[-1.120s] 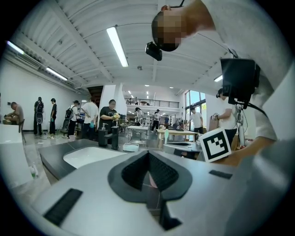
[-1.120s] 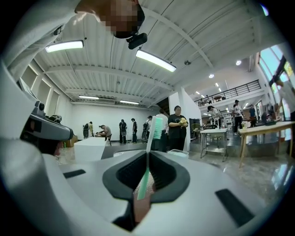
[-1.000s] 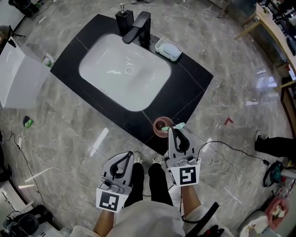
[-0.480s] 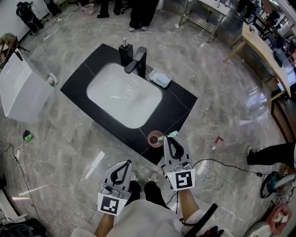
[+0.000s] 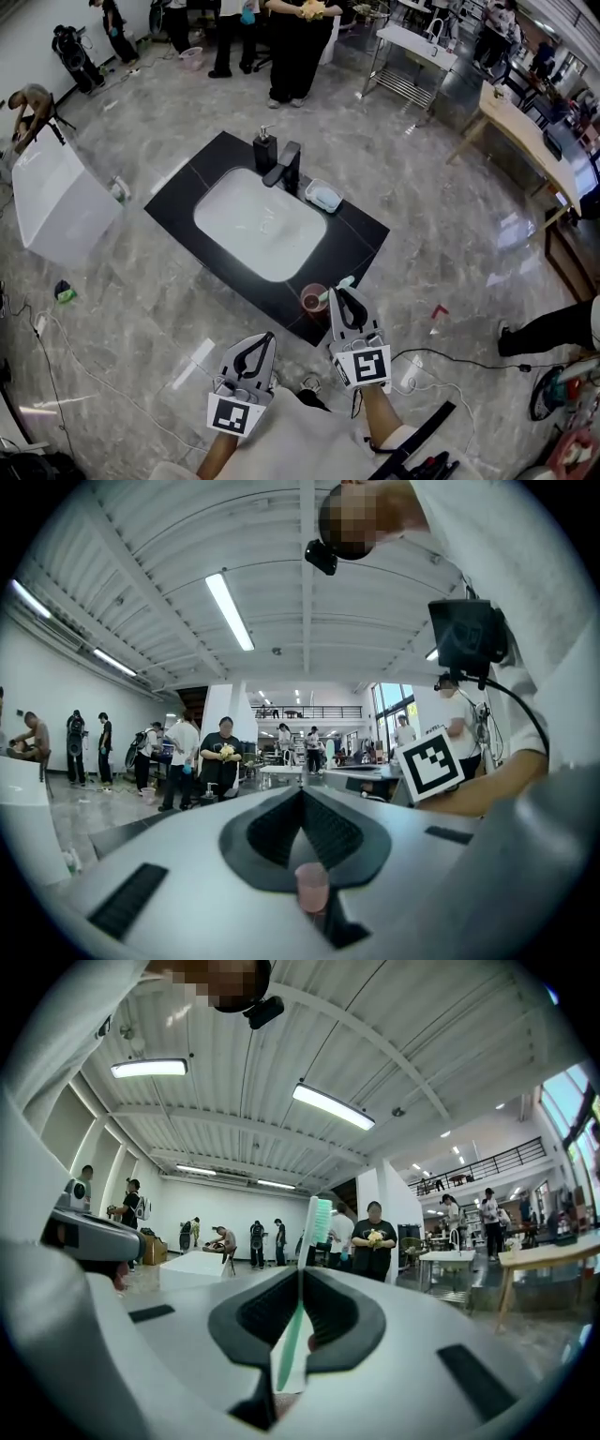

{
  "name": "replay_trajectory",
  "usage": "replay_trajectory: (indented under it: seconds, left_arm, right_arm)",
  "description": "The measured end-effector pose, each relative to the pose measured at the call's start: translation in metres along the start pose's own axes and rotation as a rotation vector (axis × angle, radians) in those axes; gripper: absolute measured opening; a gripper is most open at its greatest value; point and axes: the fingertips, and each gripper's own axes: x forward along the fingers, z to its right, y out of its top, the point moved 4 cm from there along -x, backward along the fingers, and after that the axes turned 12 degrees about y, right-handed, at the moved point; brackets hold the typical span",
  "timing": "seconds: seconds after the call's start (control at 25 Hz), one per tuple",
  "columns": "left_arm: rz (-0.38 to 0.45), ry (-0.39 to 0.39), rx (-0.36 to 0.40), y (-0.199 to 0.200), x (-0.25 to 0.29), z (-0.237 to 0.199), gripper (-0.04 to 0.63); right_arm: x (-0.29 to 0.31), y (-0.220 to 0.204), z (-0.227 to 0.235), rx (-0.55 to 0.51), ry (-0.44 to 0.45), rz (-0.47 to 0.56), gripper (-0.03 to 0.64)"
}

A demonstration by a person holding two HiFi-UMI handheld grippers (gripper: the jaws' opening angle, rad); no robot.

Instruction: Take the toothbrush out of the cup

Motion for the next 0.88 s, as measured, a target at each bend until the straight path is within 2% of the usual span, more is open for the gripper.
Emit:
replay_trajectory:
  seconds: [0.32,0.76,0.88]
  left_arm:
    - [0.041,-0.026,0.003,0.013,-0.006,0.012,-0.005]
    - [0.067,-0.068,-0.004,0.022,-0.014,0.028,-0.005]
    - [0.065,-0.083,-0.007,0.02,-0.018,0.032,-0.005]
  right_arm:
    - [-0.006,0.011,-0.008,-0.013,0.004,0.011,0.023]
    - [-0.04,0.026,-0.045,-0.008,0.021,0.008,0.023]
    - [-0.051,0.043,-0.056,-0.006,0.014,0.095,0.023]
